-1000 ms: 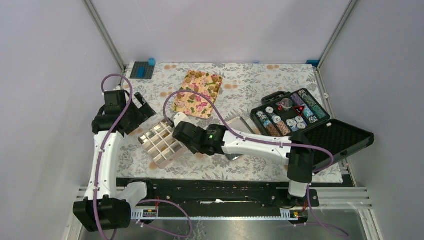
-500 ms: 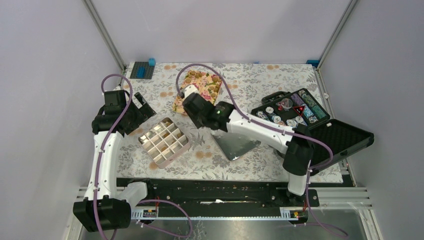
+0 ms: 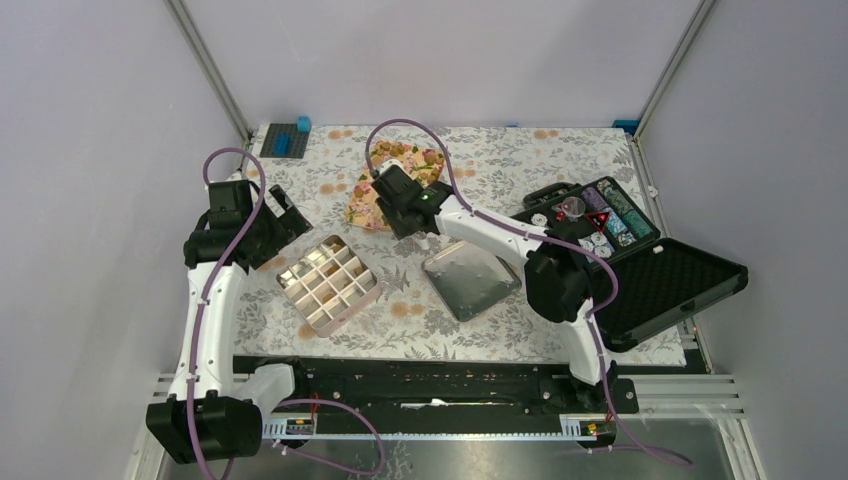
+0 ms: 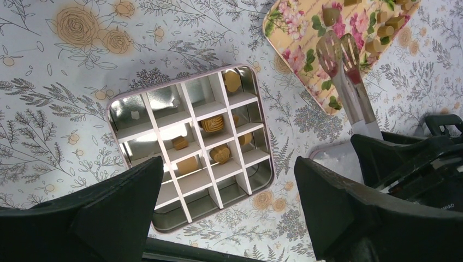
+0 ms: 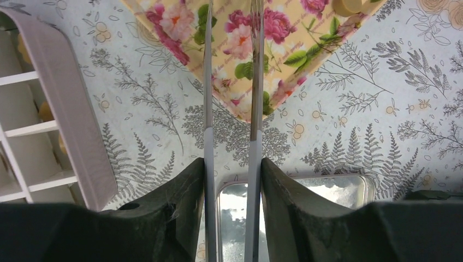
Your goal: Pack the chocolate
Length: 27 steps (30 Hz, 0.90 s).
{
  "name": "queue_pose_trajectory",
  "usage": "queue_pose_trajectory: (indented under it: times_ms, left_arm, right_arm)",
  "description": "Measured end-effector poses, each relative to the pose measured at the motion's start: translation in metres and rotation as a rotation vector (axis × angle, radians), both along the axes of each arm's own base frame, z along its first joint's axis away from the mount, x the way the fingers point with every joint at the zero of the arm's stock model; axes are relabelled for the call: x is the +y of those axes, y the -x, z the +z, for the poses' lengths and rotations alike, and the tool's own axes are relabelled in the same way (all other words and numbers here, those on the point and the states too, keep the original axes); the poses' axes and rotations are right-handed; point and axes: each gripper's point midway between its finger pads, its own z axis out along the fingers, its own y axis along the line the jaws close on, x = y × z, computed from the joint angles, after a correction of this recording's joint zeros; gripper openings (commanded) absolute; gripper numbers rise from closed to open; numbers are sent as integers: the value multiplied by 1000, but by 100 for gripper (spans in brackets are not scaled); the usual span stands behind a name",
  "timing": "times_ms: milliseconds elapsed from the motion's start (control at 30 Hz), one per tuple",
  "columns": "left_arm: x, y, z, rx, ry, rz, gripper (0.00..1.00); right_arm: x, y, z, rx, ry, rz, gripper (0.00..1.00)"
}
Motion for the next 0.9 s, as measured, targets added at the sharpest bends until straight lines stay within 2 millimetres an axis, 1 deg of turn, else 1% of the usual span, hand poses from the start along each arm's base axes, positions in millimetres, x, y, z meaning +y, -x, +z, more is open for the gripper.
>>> queue_pose_trajectory:
  times_ms: [100,300,367,500,633,733,900]
  left_arm:
    - [0,0,-1,3,0,0,99]
    - [1,-3,-7,26,-3,-1,99]
    - [2,-4,-9,34,-5,1,99]
    - [3,-4,-11,41,-12,3,99]
    - [4,-4,-11,44,-17,4,99]
    - [5,-5,-13,49,-19,5,99]
    - [6,-5,-14,52,-27,6,99]
  right_arm:
    - [-3,-7,-3,3,5,-14,47]
    - [-14,-29,5,-16,-17,-63,49]
    - [-14,-38,10,-29,-31,-76,49]
    - [-7,-57,14,-52,-55,-93,51]
    - [4,-74,12,-64,-66,-100,51]
    - [11,-86,6,-73,-64,-103,51]
    - [8,-94,-10,-54,-31,-110,51]
